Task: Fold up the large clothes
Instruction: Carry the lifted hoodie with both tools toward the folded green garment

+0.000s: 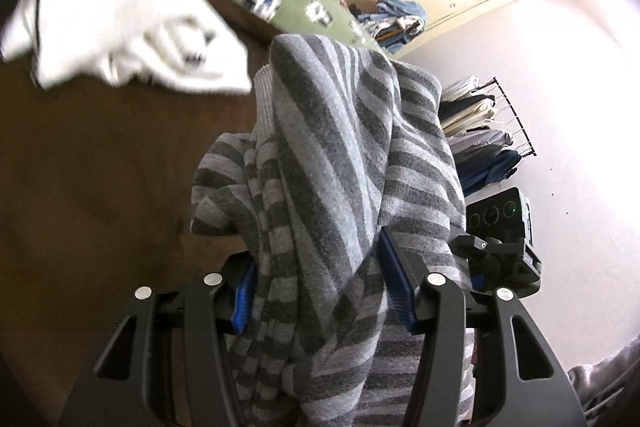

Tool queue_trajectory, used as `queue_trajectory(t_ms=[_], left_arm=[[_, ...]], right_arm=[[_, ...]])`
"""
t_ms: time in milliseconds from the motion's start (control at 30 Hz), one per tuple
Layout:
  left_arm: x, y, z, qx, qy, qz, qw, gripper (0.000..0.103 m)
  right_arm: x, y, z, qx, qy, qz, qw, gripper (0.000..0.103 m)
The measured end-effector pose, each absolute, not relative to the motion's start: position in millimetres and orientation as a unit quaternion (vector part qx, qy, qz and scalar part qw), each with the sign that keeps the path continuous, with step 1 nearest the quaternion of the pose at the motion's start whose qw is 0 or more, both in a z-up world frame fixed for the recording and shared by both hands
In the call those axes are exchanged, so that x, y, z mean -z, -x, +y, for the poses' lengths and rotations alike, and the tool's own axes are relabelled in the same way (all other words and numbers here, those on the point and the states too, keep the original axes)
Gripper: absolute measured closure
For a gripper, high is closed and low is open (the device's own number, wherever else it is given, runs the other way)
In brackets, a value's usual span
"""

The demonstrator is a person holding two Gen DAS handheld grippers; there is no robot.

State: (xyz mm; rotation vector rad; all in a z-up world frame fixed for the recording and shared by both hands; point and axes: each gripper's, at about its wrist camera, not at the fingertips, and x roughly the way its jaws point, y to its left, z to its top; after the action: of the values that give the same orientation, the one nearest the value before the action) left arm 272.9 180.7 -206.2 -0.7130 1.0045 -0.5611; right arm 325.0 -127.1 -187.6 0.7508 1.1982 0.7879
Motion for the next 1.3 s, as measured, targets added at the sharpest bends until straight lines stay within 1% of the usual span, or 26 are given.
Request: queue_trajectory(t_ms=[100, 167, 333, 500, 933, 1167, 1300], left_arm=[[152.9, -250.7, 186.1, 0.248, 0.332, 0.450, 0.791, 0.049], [131.4, -235.5, 188.3, 0.238, 0.335, 0.448, 0.794, 0.049], [104.1, -200.1, 199.0, 0.217, 0.341, 0.436, 0.804, 0.049], [89.4, -175.3, 211.9, 0.197, 0.338, 0.418, 0.820, 0.049], [62.6, -141.7, 237.9, 0.154, 0.340, 0.394, 0.840, 0.049], [56.4, -125.5, 286.7, 0.117, 0.350, 0.382, 0.847, 0.049], [64.4, -113.2, 335.3, 0.093, 0.363, 0.375, 0.848, 0.049]], right_arm=[[138.9, -311.9, -123.8, -0.371, -0.321, 0.533, 0.689, 0.040], [114.9, -308.1, -113.0, -0.377, -0.316, 0.533, 0.689, 0.040], [82.2, -285.3, -97.4, -0.397, -0.292, 0.537, 0.685, 0.040], [56.7, -275.8, -72.6, -0.425, -0.259, 0.536, 0.682, 0.040], [47.0, -281.0, -27.3, -0.463, -0.251, 0.537, 0.659, 0.040], [47.9, -284.4, 26.7, -0.490, -0.234, 0.541, 0.642, 0.040], [52.3, -283.2, 76.5, -0.504, -0.221, 0.548, 0.629, 0.040]])
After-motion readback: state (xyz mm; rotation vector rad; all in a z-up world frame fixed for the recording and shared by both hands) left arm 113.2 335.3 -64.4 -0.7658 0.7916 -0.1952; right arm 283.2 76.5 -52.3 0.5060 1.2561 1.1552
